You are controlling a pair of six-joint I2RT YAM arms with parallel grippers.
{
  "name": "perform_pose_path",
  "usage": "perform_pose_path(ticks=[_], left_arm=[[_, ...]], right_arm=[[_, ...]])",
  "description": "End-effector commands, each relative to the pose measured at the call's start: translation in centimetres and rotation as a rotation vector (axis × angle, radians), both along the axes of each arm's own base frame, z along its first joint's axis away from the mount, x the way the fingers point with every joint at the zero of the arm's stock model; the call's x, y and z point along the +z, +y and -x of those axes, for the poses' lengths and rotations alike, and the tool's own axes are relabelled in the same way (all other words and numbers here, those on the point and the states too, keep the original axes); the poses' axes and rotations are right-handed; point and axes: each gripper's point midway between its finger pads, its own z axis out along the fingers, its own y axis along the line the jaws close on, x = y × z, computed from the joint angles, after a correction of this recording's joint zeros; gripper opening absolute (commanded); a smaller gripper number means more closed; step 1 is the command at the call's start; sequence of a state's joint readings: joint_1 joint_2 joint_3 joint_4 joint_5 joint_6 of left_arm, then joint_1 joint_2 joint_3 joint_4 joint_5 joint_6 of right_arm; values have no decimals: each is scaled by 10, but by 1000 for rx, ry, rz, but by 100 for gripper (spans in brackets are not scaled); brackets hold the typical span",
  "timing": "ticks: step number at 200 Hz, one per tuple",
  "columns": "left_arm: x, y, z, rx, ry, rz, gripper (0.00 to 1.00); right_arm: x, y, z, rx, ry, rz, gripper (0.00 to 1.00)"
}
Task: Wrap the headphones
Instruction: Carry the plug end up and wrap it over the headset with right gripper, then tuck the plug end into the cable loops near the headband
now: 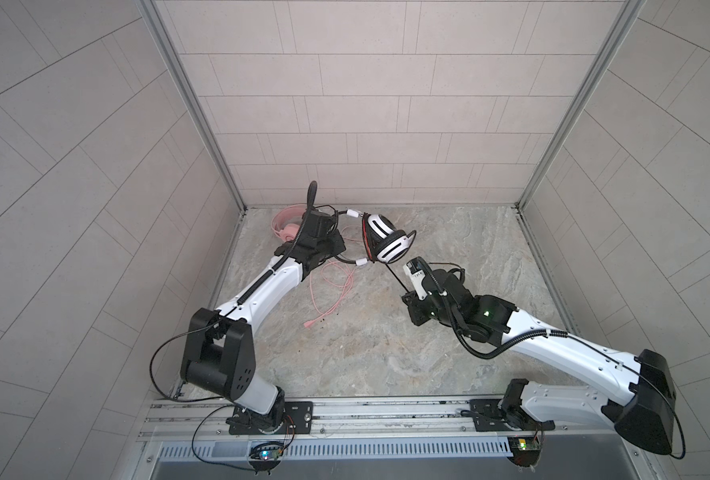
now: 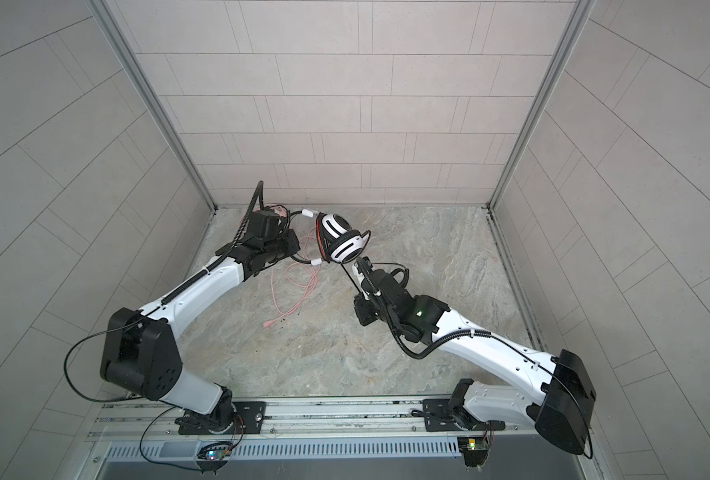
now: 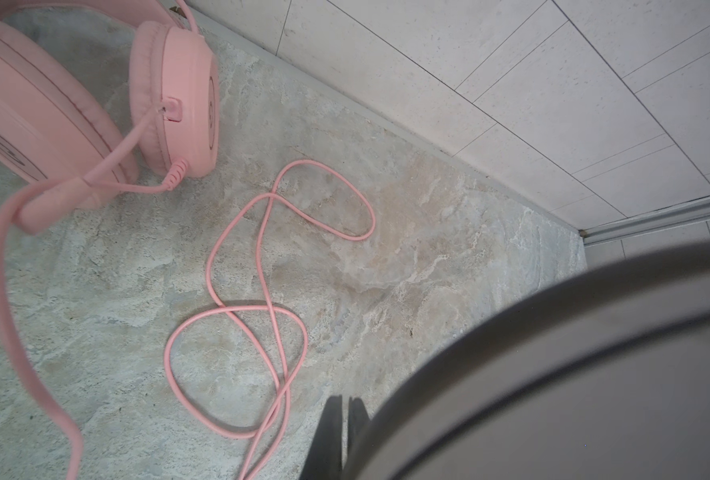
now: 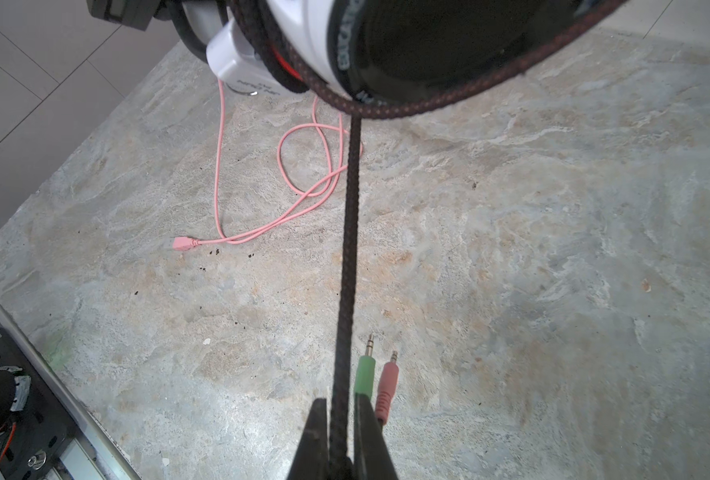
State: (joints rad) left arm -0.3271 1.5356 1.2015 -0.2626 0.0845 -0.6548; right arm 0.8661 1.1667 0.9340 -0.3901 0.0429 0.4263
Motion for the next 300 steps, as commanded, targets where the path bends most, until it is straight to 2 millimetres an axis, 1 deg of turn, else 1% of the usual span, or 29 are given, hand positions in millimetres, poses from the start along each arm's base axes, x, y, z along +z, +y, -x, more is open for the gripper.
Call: perform_pose_path(ticks=[1,25,66,94,120,147,178,202,227,251,280,300], left_arm=[[36,0,-16,33,-100,5,0],[37,-4,-14,18,-101,-32,0],[41,-12,-7,-20,-121,-151,0],[42,-20,-4,-51,-119,-195,0],[43,-26,0,-86,-118,-304,0],[42,-39,5,-136,-115,-360,0],[38,-56,11,-200,-107,-423,0],[31,-74,18,-282,-102,-492,0],[23,-92,26,-376,-92,-550,0],[16,-107,34,-455,-73,-565,0],[8,-129,47,-582,-44,-546,0],[4,-139,55,-654,-22,-549,0]], right_arm=[[5,-4,3,-1,-21,13,9],[8,-5,2,-3,-40,2,9],[10,-5,2,-1,-41,6,10],[17,-7,3,-2,-50,8,10],[29,-13,4,2,-71,41,10],[45,-29,1,-17,-119,133,10],[67,-50,-5,-42,-188,266,10],[85,-64,-12,-57,-241,366,10],[100,-76,-19,-82,-289,468,10],[109,-85,-25,-103,-324,562,10],[118,-90,-32,-109,-357,643,10],[128,-94,-38,-125,-394,715,10]])
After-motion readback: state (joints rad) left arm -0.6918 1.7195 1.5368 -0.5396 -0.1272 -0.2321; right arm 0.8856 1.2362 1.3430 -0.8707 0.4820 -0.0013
